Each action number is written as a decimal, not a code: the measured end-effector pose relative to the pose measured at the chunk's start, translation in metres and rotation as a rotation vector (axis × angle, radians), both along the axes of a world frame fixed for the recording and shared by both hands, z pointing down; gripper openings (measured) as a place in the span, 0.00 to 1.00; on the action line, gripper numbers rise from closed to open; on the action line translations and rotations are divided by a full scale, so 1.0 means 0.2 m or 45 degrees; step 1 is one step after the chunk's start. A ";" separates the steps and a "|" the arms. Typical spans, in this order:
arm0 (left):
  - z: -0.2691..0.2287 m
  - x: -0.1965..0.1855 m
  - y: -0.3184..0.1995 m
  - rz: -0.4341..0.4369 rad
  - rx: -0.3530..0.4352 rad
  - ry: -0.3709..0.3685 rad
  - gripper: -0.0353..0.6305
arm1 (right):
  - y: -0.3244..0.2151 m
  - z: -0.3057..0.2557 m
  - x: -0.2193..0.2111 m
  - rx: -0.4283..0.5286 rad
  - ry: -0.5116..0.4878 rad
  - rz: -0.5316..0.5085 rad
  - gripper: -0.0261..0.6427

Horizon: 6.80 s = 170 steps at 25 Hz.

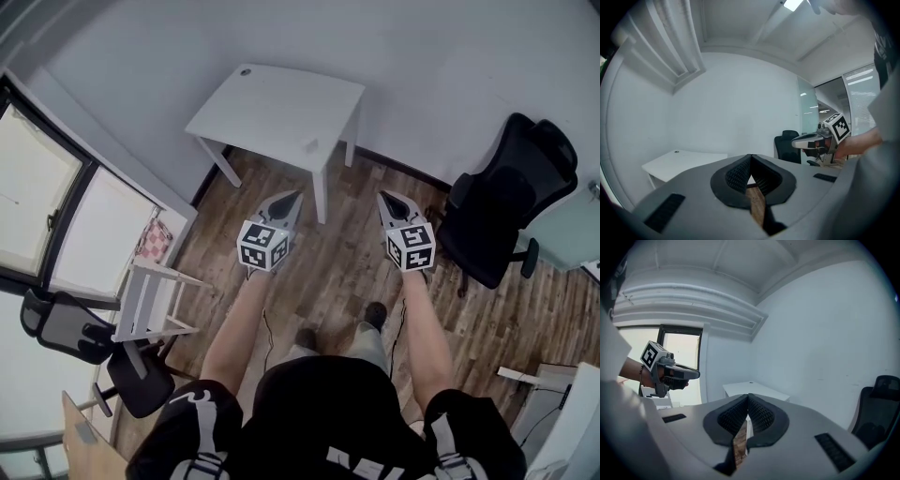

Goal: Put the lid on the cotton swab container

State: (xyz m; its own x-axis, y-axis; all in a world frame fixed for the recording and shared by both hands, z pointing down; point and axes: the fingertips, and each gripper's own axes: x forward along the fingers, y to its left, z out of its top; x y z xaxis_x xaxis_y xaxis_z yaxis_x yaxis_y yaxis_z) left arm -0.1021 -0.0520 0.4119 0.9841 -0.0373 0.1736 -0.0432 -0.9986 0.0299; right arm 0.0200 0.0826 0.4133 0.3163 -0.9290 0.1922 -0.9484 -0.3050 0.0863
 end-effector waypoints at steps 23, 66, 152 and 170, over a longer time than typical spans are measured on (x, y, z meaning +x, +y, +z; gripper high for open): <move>0.06 0.48 0.23 -0.437 -0.035 -0.011 0.09 | -0.06 -0.01 0.63 -0.022 -0.016 -0.457 0.06; 0.48 0.96 -0.85 -0.613 -0.088 -0.099 0.09 | -1.46 0.23 1.11 -0.148 -0.033 -0.788 0.06; 1.68 1.50 -1.43 -0.410 -0.107 -0.233 0.44 | -2.30 1.30 0.86 -0.318 -0.227 -1.738 0.40; 1.71 1.50 -1.44 -0.428 -0.094 -0.231 0.44 | -2.18 1.29 0.88 -0.309 -0.492 -1.766 0.24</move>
